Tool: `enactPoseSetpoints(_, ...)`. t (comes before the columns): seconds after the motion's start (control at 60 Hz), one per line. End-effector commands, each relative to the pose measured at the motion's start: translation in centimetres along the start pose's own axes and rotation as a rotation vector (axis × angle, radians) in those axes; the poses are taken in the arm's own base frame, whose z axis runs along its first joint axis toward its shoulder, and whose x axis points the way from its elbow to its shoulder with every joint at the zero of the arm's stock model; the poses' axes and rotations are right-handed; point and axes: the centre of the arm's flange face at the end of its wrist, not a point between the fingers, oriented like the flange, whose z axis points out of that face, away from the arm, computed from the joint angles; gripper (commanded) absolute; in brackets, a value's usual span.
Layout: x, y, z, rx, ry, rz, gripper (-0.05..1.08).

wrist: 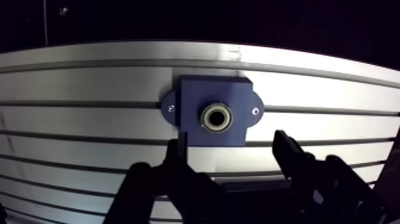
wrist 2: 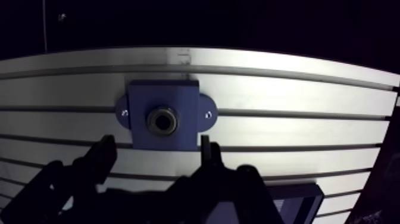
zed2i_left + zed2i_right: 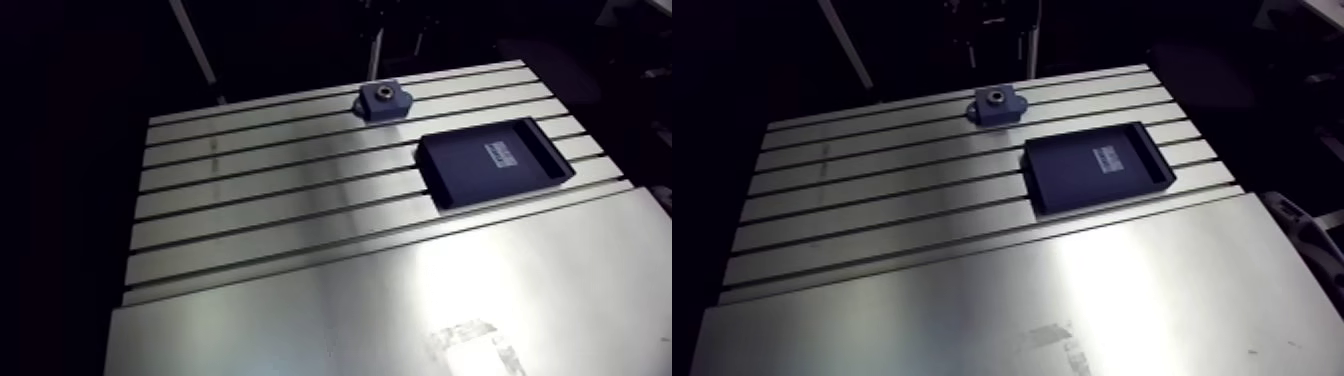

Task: Pick up the bearing and press it into the housing until flush.

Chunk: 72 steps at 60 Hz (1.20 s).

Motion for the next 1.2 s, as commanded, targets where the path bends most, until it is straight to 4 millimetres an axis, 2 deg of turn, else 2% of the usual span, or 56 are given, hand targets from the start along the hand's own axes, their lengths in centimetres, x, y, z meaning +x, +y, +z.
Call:
enactPoseSetpoints(0.017,0.4,0.4,-0.8,0.001,-0.013,0.067,1.08)
enactPoseSetpoints(0.117,0.3,0.2,0.0,0.0,-0.038,0.07,1.08)
enactPoseSetpoints(0.267,0.5,0.2,0.1,-0.002,-0.038,0.073,1.08)
enactPoseSetpoints(0.367,0.5,0.3,1.6,0.001,-0.057,0.079,1.08)
enactPoseSetpoints(0.583,0.4,0.2,2.4,0.003,-0.046,0.071,1.08)
enactPoseSetpoints(0.65,0.4,0.2,3.2,0.006,-0.053,0.069,1.08)
enactPoseSetpoints(1.2,-0.1,0.1,4.2,0.018,-0.056,0.052,1.08)
